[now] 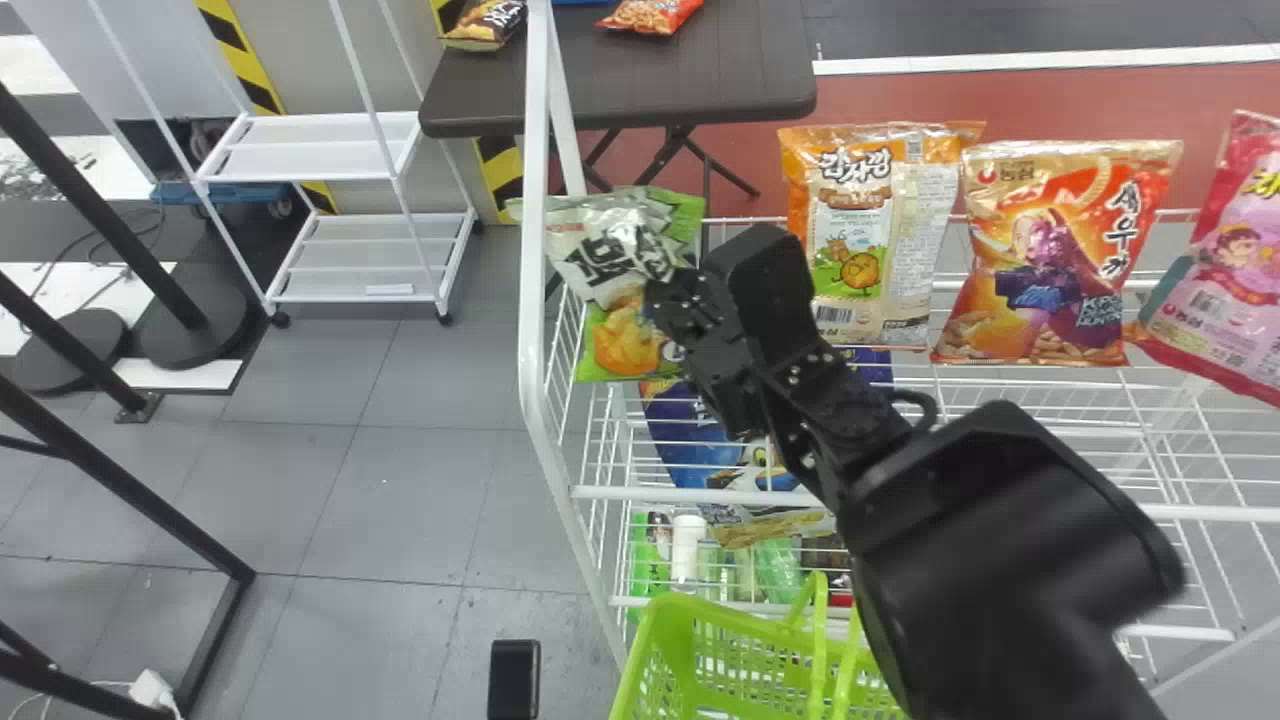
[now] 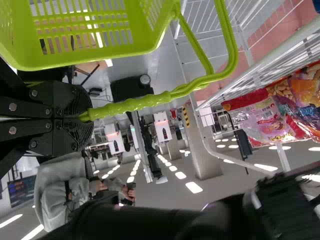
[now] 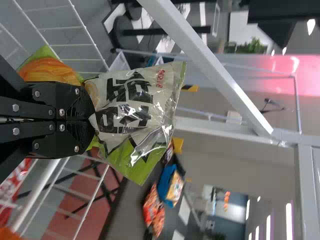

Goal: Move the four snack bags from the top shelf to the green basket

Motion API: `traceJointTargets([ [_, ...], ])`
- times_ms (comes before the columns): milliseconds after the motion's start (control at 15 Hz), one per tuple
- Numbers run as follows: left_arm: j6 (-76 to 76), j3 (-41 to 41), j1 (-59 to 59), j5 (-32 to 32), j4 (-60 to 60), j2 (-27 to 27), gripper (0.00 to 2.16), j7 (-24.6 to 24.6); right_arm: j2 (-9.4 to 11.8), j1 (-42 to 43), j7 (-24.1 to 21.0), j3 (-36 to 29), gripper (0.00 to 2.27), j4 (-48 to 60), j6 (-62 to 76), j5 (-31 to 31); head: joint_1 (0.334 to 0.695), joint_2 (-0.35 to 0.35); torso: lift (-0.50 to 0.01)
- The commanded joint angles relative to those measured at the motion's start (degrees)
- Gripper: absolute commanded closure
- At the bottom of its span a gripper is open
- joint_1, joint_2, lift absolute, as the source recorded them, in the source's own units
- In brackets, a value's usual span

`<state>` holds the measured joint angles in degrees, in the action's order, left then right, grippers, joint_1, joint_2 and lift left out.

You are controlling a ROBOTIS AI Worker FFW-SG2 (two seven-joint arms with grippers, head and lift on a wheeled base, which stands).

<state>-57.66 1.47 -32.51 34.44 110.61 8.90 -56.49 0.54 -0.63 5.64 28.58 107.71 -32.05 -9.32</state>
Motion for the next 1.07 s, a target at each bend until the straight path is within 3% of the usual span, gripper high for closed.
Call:
traceJointTargets([
  [0, 0.57, -0.59, -0.89, 0.19, 1.19, -0.28, 1.40, -0.03, 3.33, -5.79, -1.77, -1.42, 2.24, 12.26, -10.45, -1.49, 0.695, 0.106, 0.000],
  [200, 4.26, -0.59, -2.47, 0.19, 2.42, -0.64, 1.40, -0.03, 9.57, -15.54, -2.56, -8.10, 2.24, 29.58, -25.92, -0.26, 0.695, 0.010, 0.000],
  [267, 4.96, -0.86, -2.83, 0.19, 2.77, -0.81, 1.40, -0.03, 11.50, -19.67, -2.56, -10.92, 2.24, 35.20, -30.84, 0.44, 0.695, -0.085, 0.000],
  [333, 4.96, -1.03, -3.00, 0.19, 3.12, -0.99, 1.40, -0.03, 12.38, -23.89, -2.38, -14.08, 2.24, 39.95, -35.24, 0.79, 0.695, -0.138, 0.000],
  [467, 6.02, -0.86, -3.18, 0.01, 3.30, -1.25, 1.40, 0.24, 12.55, -31.27, -1.86, -19.62, 2.24, 46.36, -40.16, 0.62, 0.695, -0.237, 0.000],
  [533, 6.37, -0.42, -3.26, -0.25, 3.47, -1.43, 1.40, 0.33, 12.47, -34.70, -0.36, -21.90, 2.24, 48.65, -42.27, 0.62, 0.695, -0.331, 0.000],
  [800, 9.36, 0.29, -5.11, -0.69, 3.65, -1.51, 1.40, 0.85, 11.68, -41.12, 5.44, -24.98, 2.24, 51.20, -48.95, 7.03, 0.695, -0.350, 0.000],
  [1000, 9.53, 0.99, -5.73, -1.22, 4.35, -1.69, 1.40, 0.85, 9.48, -42.44, 7.02, -22.34, 2.24, 46.89, -44.20, 9.23, 0.695, -0.350, 0.000],
])
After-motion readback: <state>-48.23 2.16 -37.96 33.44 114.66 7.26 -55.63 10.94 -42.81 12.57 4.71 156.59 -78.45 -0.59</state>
